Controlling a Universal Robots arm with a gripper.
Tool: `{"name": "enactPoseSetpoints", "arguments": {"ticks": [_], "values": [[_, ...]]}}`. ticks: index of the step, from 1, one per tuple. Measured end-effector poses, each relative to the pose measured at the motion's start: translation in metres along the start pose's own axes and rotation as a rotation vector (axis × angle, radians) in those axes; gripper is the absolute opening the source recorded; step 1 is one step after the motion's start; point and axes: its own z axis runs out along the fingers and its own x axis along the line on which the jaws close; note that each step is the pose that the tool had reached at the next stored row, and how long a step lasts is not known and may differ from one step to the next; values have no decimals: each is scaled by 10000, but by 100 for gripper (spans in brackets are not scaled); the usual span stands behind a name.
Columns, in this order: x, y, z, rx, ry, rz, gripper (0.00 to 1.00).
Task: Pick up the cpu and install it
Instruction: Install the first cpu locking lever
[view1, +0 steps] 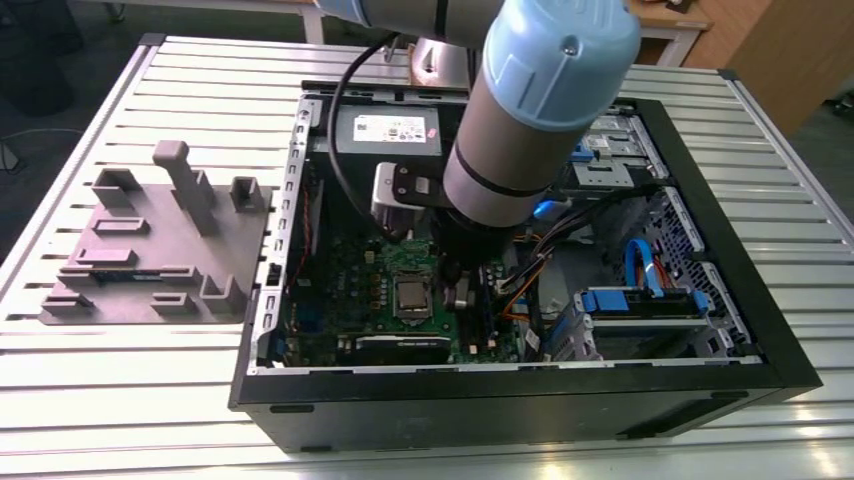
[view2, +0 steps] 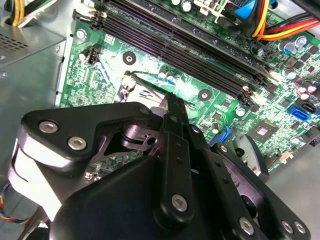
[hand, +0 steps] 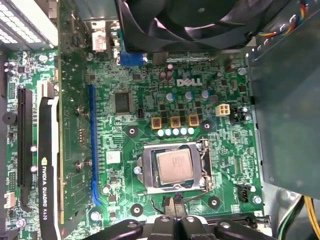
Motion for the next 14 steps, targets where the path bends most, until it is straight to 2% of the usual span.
{"name": "enactPoseSetpoints", "arguments": {"ticks": [8, 14], "values": [[36, 0, 73, -11, 21, -173, 10], [65, 5, 78, -15, 38, -330, 10]]}}
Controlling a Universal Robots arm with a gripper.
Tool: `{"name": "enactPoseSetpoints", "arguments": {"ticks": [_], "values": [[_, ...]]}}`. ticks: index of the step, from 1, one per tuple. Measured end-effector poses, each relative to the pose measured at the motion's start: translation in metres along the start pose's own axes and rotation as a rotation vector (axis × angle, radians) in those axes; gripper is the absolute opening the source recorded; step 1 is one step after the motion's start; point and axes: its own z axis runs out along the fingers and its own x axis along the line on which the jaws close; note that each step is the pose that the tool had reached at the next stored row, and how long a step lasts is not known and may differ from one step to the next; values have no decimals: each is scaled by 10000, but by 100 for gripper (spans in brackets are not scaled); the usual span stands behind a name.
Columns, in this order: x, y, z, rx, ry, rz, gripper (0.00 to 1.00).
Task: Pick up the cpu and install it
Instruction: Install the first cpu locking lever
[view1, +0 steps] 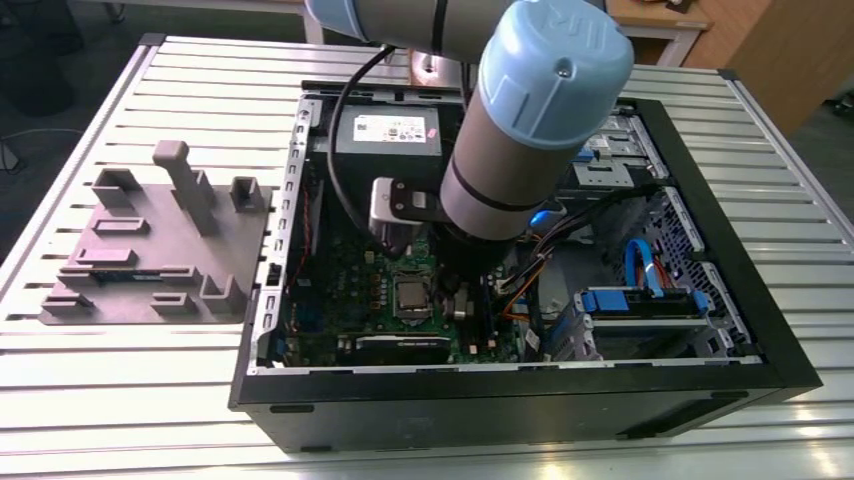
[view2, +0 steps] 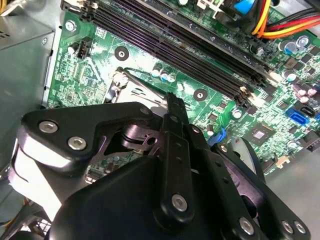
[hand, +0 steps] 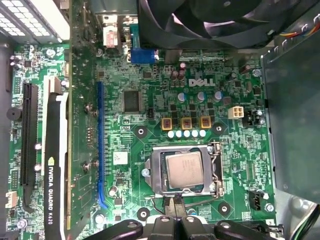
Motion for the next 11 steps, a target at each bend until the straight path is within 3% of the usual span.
{"name": "enactPoseSetpoints", "arguments": {"ticks": [5, 11], "values": [[4, 14, 15, 190, 2, -129, 10], [10, 11, 64, 208, 8, -189, 10]]}}
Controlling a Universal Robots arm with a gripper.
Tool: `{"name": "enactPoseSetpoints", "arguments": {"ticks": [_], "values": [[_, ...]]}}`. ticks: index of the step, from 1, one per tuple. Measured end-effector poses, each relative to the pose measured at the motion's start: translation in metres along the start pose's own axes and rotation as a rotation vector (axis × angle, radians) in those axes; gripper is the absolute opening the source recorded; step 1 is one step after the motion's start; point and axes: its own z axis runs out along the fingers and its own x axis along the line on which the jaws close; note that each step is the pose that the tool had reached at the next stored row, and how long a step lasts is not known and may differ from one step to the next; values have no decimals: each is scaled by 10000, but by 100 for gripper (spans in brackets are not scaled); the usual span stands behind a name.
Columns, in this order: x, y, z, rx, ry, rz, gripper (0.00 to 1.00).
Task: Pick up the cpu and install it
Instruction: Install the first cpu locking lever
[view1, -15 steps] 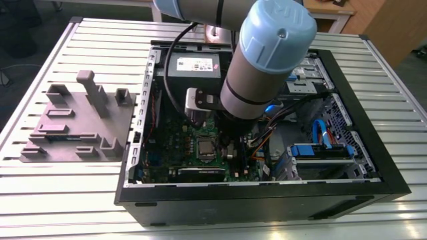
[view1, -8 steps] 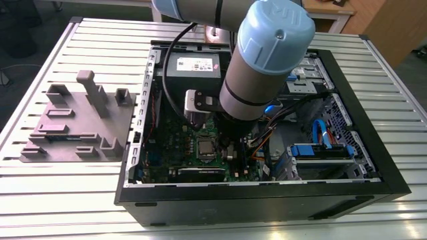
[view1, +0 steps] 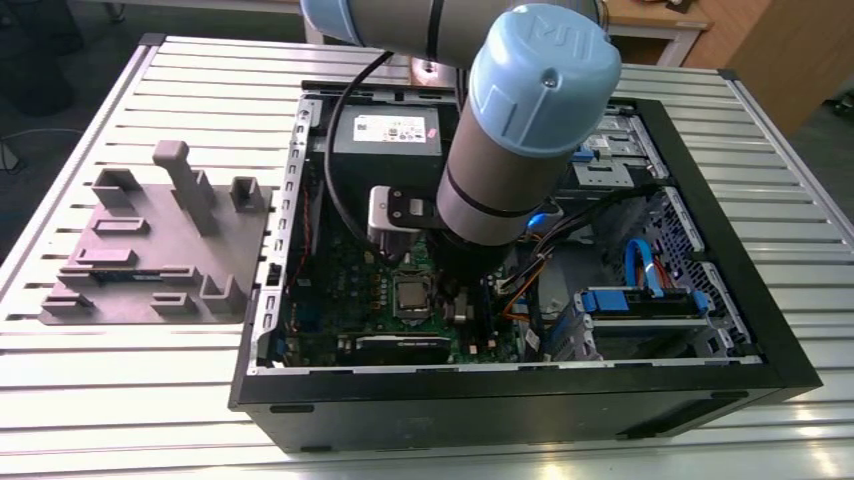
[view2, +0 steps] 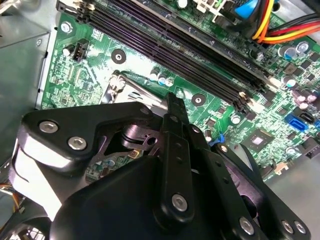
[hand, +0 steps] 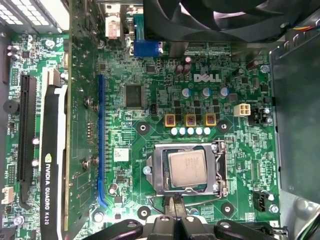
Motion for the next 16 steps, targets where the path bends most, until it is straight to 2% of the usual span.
{"name": "enactPoseSetpoints", "arguments": {"ticks": [16], "values": [[25, -3, 66, -4, 4, -57, 10]]}}
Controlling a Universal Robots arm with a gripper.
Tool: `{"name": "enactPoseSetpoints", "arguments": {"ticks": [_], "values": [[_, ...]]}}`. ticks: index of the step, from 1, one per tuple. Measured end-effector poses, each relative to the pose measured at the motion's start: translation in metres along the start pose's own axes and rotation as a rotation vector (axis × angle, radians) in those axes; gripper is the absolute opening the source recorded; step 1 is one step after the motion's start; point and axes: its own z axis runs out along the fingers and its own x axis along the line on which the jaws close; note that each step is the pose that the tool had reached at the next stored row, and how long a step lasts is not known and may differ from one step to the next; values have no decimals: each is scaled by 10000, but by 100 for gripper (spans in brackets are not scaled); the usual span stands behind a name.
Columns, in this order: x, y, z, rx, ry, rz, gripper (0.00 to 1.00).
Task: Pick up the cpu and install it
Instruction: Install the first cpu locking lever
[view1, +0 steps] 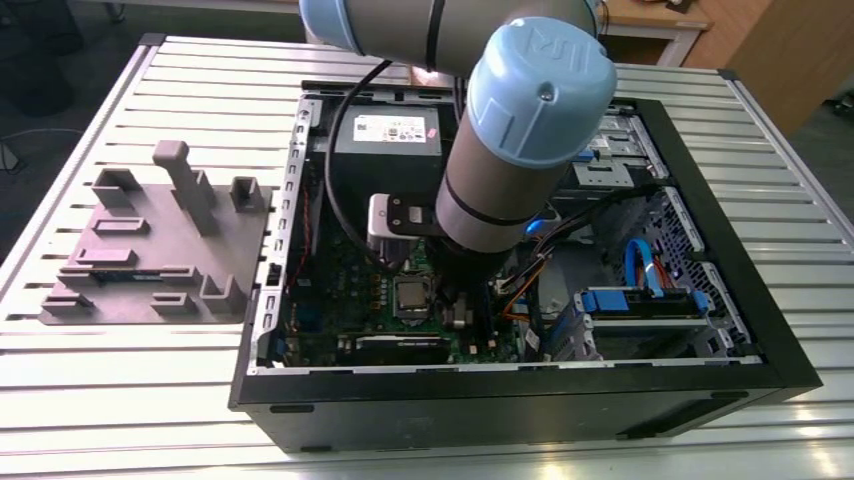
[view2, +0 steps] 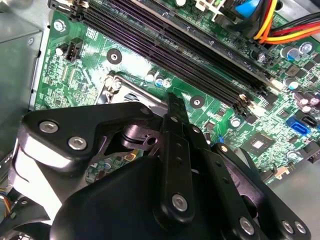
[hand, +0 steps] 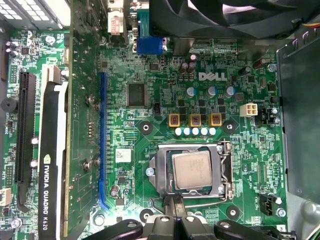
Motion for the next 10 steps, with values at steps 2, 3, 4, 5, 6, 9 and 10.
{"name": "enactPoseSetpoints", "arguments": {"ticks": [2, 3, 4, 5, 6, 9, 10], "values": [[2, -1, 10, -1, 1, -2, 10], [2, -1, 15, -1, 1, -3, 10], [3, -2, 20, -1, 0, -4, 10], [4, -2, 25, 0, 0, -4, 10], [6, -2, 30, -1, 1, -6, 10], [18, -4, 38, -1, -2, -13, 10], [23, -4, 39, 0, -1, -14, 10]]}}
